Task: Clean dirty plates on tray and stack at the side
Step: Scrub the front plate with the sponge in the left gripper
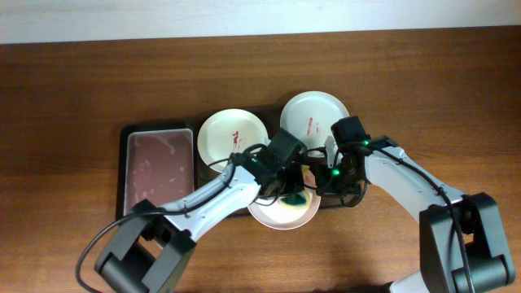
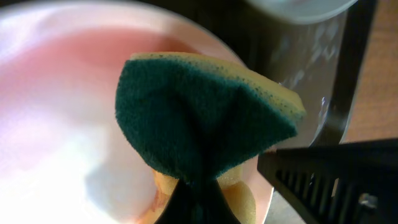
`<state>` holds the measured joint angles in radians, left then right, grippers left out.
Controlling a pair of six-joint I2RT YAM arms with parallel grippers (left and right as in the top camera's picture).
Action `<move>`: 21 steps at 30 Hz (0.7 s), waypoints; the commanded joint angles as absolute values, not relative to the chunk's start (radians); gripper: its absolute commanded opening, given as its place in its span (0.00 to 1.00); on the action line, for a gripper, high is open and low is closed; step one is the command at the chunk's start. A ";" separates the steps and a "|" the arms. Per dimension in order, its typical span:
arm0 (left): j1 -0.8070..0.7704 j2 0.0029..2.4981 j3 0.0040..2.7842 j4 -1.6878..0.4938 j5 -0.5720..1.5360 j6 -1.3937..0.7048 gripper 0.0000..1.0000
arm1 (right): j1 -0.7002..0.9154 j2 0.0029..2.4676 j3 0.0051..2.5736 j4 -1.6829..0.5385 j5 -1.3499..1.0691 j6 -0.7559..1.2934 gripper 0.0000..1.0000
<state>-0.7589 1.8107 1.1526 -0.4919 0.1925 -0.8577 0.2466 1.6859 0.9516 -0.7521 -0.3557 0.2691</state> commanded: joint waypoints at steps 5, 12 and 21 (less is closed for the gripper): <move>-0.778 1.847 1.169 -0.544 0.071 -0.875 0.00 | 0.249 1.692 0.947 -0.756 -0.332 0.271 0.04; -0.720 1.808 1.187 -0.687 -0.149 -0.830 0.00 | 0.249 1.692 0.947 -0.756 -0.332 0.271 0.04; -0.745 1.755 1.220 -0.674 0.057 -0.846 0.00 | 0.249 1.692 0.947 -0.756 -0.332 0.271 0.13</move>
